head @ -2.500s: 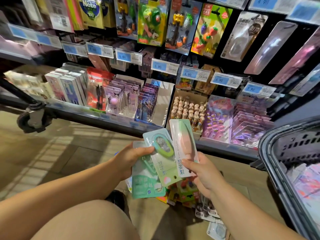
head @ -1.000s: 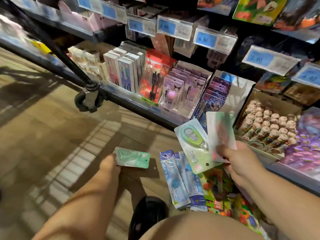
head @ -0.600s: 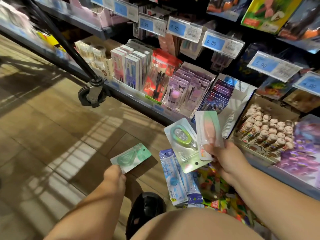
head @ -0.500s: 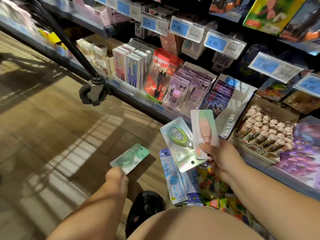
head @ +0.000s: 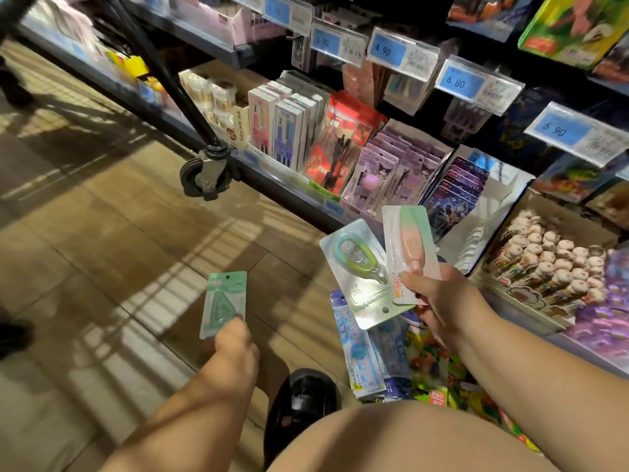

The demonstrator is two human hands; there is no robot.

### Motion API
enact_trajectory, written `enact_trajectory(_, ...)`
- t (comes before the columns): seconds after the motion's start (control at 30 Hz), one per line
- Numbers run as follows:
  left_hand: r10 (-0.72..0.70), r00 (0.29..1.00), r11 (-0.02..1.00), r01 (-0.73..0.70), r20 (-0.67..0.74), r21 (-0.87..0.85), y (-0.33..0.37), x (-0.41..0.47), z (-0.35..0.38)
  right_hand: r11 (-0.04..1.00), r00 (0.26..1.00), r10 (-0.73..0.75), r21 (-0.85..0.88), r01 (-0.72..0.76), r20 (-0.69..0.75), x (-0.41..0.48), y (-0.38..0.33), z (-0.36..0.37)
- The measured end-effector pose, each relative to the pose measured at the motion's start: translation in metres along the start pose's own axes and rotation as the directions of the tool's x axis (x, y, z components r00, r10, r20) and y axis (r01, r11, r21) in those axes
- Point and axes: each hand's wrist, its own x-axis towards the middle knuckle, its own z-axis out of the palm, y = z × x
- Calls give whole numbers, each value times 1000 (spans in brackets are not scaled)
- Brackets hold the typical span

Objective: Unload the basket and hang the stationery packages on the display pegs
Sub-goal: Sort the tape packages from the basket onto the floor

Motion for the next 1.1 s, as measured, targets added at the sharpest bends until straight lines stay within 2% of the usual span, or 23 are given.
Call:
enact_trajectory(0.07,72,997,977,-64,-33,203,-5,-18,15,1000,1000,12,10,-12,-5,0,-2,3)
enact_trajectory(0.1,126,990,957,-137,62,254,-11,-26,24,1000,1000,13,20,-13,-6,0,-2,5)
enact_trajectory(0.13,105,964,962,-161,245,221,-13,-48,33,1000,1000,16,24,-16,-3,0,-1,7)
enact_trajectory(0.17,17,893,984,-94,450,150,-16,-72,39,1000,1000,13,28,-13,1,-1,-1,9)
enact_trajectory(0.23,-121,684,990,32,720,136,-20,-119,49,1000,1000,-3,24,3,0,-3,0,12)
enact_trajectory(0.3,-178,547,982,44,818,184,-27,-146,57,1000,1000,-12,9,12,0,-5,1,13)
enact_trajectory(0.37,-200,492,970,-20,847,241,-31,-153,61,1000,999,-29,-5,29,-25,-4,2,10)
enact_trajectory(0.5,-143,530,980,-42,836,194,-28,-148,66,994,998,-51,-98,47,-44,-5,3,5)
enact_trajectory(0.6,-66,566,986,-90,822,141,-22,-150,68,995,999,-43,-88,43,-5,-11,4,8)
enact_trajectory(0.7,-60,601,981,-111,797,158,-18,-152,69,998,1000,2,-69,0,23,-15,6,14)
enact_trajectory(0.8,-66,635,986,-76,770,147,-15,-147,70,982,996,69,-180,-56,65,-14,7,15)
enact_trajectory(0.87,-55,689,989,-63,723,136,-14,-135,69,965,992,101,-251,-80,72,-12,5,12)
enact_trajectory(1.0,-2,825,986,-92,565,138,-17,-92,62,963,988,153,-220,-155,-26,-3,10,-6)
enact_trajectory(1.1,12,859,978,-117,512,173,-25,-59,53,960,984,163,-219,-175,-71,-5,15,-18)
